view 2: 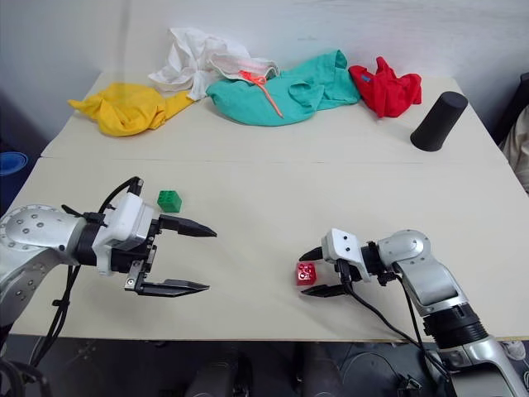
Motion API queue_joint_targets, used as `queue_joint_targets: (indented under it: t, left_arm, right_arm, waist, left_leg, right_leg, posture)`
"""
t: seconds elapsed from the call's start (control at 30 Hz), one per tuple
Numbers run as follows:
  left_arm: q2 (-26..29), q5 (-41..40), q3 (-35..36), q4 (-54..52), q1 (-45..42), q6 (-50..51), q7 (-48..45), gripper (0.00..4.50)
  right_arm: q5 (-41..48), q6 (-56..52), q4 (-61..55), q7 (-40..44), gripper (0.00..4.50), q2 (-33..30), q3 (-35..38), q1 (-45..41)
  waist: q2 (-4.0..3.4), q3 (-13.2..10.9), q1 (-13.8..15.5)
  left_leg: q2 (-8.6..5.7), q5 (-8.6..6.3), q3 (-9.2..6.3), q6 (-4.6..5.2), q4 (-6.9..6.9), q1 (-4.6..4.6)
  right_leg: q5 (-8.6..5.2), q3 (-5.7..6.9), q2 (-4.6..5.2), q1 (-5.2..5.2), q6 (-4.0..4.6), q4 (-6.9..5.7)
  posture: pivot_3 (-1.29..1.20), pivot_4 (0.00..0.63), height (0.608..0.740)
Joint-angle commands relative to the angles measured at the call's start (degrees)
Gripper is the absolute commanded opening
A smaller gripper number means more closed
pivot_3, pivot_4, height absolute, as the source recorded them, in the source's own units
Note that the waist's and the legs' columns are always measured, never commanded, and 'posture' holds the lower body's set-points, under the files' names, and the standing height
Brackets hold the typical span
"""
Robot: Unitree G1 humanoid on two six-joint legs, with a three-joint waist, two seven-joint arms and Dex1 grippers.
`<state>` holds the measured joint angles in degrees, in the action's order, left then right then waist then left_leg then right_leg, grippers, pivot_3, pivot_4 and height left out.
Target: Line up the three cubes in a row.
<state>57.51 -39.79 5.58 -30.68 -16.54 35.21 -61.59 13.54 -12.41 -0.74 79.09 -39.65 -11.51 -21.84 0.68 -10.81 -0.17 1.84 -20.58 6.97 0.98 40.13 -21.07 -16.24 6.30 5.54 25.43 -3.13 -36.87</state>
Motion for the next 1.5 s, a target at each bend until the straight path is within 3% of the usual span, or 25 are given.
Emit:
queue_joint_targets:
  t: [0.03, 0.2, 0.33, 0.5, 0.67, 0.8, 1.0, 1.13, 1.5]
  left_arm:
    - [0.53, 0.11, 9.45, -0.39, 6.06, 0.93, 2.52, 4.50]
    - [-2.33, 3.32, 27.28, 0.62, 22.34, 1.64, 5.84, 4.50]
    - [-11.12, 4.86, 43.97, -0.25, 35.80, 5.45, 12.78, 4.50]
    - [-16.47, 7.66, 47.33, -3.09, 43.19, 5.11, 17.96, 4.50]
    - [-16.24, 2.70, 43.99, -7.92, 35.50, 15.28, 28.57, 4.50]
    - [-14.27, -0.29, 35.25, -6.51, 13.76, 35.27, 43.92, 4.50]
    - [-16.28, 5.67, 19.80, 3.08, -12.19, 54.98, 53.86, 4.50]
    - [-18.51, 10.04, 11.27, 14.67, -22.63, 56.11, 55.64, 4.50]
    - [-22.14, 17.10, 0.86, 34.26, -32.20, 46.09, 52.82, 4.50]
  right_arm:
    - [4.98, -2.49, -3.89, -0.52, 4.48, -0.22, 3.40, -0.21]
    - [14.45, -11.42, -8.71, -2.13, 4.48, -1.84, 10.18, -2.84]
    - [22.46, -20.15, -12.64, -4.76, 4.48, -3.49, 15.51, -6.18]
    - [24.87, -22.78, -13.61, -6.76, 4.48, -3.90, 16.89, -7.29]
    - [24.47, -22.28, -13.25, -6.79, 4.48, -4.06, 16.13, -7.91]
    - [24.27, -21.73, -13.32, -7.40, 4.48, -3.67, 15.93, -8.17]
    - [24.18, -21.02, -14.22, -7.34, 4.48, -4.32, 15.76, -6.19]
    - [24.25, -20.40, -14.69, -8.68, 4.48, -3.85, 16.00, -5.56]
    - [25.73, -20.37, -19.13, -12.99, 4.48, -2.57, 16.96, -1.66]
  waist:
    - [0.00, 0.00, -0.21]
    - [-0.02, -0.01, -0.47]
    - [-0.01, -0.01, -0.20]
    - [0.16, 0.08, 0.53]
    - [0.26, 0.15, 1.35]
    - [0.28, 0.16, 1.72]
    - [0.40, 0.21, 1.02]
    - [0.42, 0.20, 0.89]
    - [0.43, 0.20, 0.54]
  left_leg:
    - [0.03, 0.00, 0.00, 0.00, -0.01, 0.00]
    - [0.09, 0.00, -0.03, 0.00, -0.04, 0.01]
    - [0.08, -0.04, -0.05, 0.04, -0.07, 0.00]
    - [0.03, -0.11, -0.11, 0.11, -0.07, 0.01]
    - [-0.09, -0.19, -0.20, 0.22, -0.07, 0.00]
    - [-0.12, -0.14, -0.22, 0.20, -0.05, 0.02]
    - [-0.10, -0.08, -0.15, 0.17, -0.06, -0.02]
    - [-0.08, -0.04, -0.08, 0.08, -0.06, -0.02]
    - [-0.05, 0.00, -0.05, -0.02, -0.06, -0.03]
  right_leg:
    - [0.00, 0.00, -0.01, 0.00, 0.00, 0.00]
    - [0.00, 0.04, 0.00, 0.01, 0.00, 0.02]
    - [0.00, 0.04, 0.08, 0.00, 0.01, 0.26]
    - [0.00, 0.08, 0.19, -0.04, 0.01, 0.35]
    - [0.01, 0.12, 0.43, -0.09, 0.01, 0.32]
    - [0.01, 0.14, 0.42, -0.11, 0.00, 0.22]
    - [0.05, 0.13, 0.16, -0.15, -0.06, 0.06]
    - [0.05, 0.09, 0.04, -0.09, -0.06, 0.03]
    - [0.05, 0.07, 0.02, -0.04, -0.06, -0.01]
  posture:
    - [0.00, 0.150, 0.740]
    - [0.00, 0.150, 0.740]
    - [0.00, 0.150, 0.740]
    - [0.00, 0.150, 0.740]
    - [0.00, 0.150, 0.740]
    - [0.00, 0.150, 0.740]
    - [0.00, 0.150, 0.740]
    - [0.00, 0.150, 0.740]
    - [0.00, 0.150, 0.740]
